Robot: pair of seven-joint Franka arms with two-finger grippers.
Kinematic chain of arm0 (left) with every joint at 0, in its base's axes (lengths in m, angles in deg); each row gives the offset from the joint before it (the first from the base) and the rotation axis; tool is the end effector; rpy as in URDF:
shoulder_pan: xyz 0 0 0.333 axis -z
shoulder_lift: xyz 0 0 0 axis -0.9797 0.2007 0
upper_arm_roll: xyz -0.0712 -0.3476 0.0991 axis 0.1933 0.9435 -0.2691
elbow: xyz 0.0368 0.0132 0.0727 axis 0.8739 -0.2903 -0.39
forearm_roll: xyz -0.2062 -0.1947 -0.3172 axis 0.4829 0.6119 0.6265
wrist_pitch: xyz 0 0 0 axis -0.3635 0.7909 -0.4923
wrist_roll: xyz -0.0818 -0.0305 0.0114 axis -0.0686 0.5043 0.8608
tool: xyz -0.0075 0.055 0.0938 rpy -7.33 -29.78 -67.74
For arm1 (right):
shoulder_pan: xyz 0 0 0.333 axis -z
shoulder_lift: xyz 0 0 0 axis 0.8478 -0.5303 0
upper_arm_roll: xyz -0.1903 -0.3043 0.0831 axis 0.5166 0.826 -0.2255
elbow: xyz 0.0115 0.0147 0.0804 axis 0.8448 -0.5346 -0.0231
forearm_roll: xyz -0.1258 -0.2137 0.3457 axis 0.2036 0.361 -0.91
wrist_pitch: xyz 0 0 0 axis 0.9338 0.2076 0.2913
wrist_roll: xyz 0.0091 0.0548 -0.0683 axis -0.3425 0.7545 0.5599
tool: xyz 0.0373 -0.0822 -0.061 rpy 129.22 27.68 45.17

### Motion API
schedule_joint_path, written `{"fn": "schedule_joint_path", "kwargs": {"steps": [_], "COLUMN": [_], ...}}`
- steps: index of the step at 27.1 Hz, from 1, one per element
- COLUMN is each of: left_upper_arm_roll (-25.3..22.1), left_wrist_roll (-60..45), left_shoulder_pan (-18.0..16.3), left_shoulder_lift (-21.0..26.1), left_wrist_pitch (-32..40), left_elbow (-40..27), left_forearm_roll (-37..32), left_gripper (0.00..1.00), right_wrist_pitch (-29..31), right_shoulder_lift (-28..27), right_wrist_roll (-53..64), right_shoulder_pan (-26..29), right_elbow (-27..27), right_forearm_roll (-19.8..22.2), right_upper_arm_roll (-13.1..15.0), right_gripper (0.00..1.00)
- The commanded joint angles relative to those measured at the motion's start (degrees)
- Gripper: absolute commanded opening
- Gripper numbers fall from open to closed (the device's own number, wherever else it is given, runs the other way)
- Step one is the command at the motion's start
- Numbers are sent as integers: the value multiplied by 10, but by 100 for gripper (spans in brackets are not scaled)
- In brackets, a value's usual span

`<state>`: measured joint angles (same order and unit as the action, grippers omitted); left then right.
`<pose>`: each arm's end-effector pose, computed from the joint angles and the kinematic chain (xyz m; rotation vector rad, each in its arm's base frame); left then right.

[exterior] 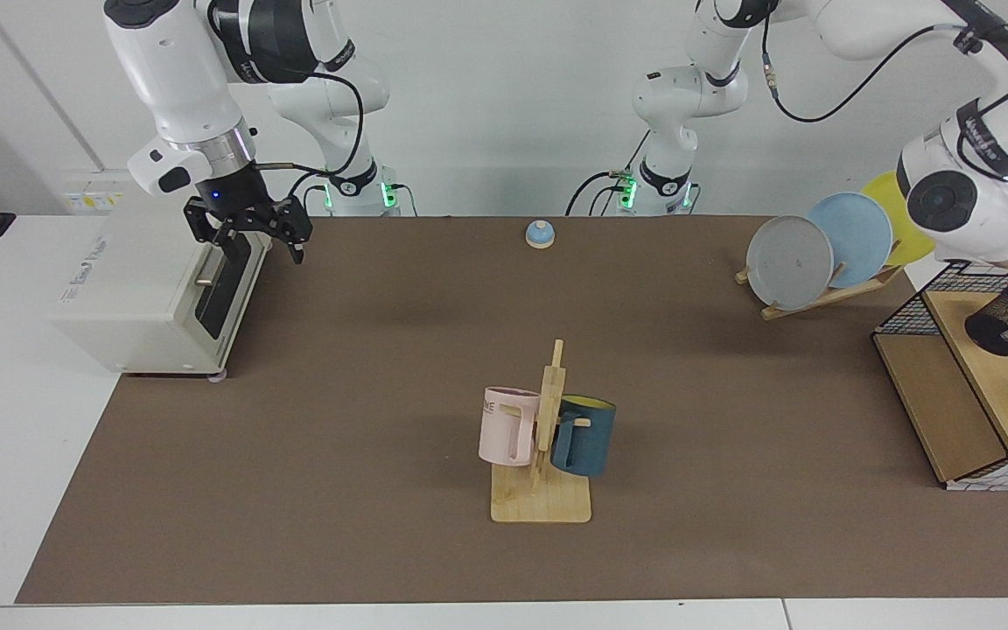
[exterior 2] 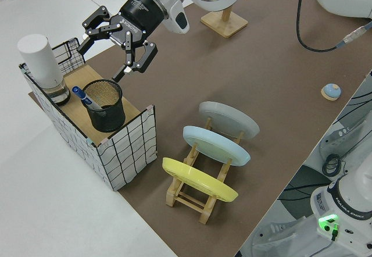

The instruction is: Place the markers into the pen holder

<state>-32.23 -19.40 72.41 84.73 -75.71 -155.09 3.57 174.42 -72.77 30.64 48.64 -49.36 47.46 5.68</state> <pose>0.6455 0.2224 0.5906 -1.6621 1.3322 0.7953 0.5763 0.0212 0.6307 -3.1179 0.0665 -0.1231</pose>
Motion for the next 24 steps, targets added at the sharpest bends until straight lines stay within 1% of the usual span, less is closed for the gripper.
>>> {"fn": "schedule_joint_path", "kwargs": {"steps": [1, 4, 6, 9, 12, 15, 17, 19, 21, 24], "left_upper_arm_roll": [2, 3, 9, 19, 25, 44, 59, 64, 68, 77], "left_wrist_roll": [12, 11, 10, -20, -105, -212, -276, -332, -373, -434], "left_shoulder_pan": [6, 6, 6, 6, 6, 7, 12, 21, 23, 23], "left_shoulder_lift": [-91, -126, -132, -134, -136, -139, -142, -142, -142, -142], "left_wrist_pitch": [8, 39, 62, 122, 178, 230, 237, 240, 240, 252], "left_elbow": [-15, -15, -8, 6, 15, 15, 14, 13, 13, 13], "left_forearm_roll": [92, 177, 237, 341, 434, 493, 526, 560, 588, 651], "left_gripper": [100, 100, 100, 100, 100, 100, 100, 100, 100, 100], "right_wrist_pitch": [11, 11, 11, 11, 11, 11, 11, 11, 11, 11], "right_shoulder_lift": [9, 9, 9, 9, 9, 9, 9, 9, 9, 9], "right_wrist_roll": [14, 14, 14, 14, 14, 14, 14, 14, 14, 14], "right_shoulder_pan": [8, 8, 8, 8, 8, 8, 9, 9, 8, 8], "right_elbow": [-11, -11, -11, -11, -11, -11, -11, -11, -11, -11], "right_forearm_roll": [-10, -10, -10, -10, -10, -10, -10, -10, -10, -10], "right_upper_arm_roll": [-4, -4, -4, -4, -4, -4, -4, -4, -4, -4], "right_gripper": [100, 100, 100, 100, 100, 100, 100, 100, 100, 100]}}
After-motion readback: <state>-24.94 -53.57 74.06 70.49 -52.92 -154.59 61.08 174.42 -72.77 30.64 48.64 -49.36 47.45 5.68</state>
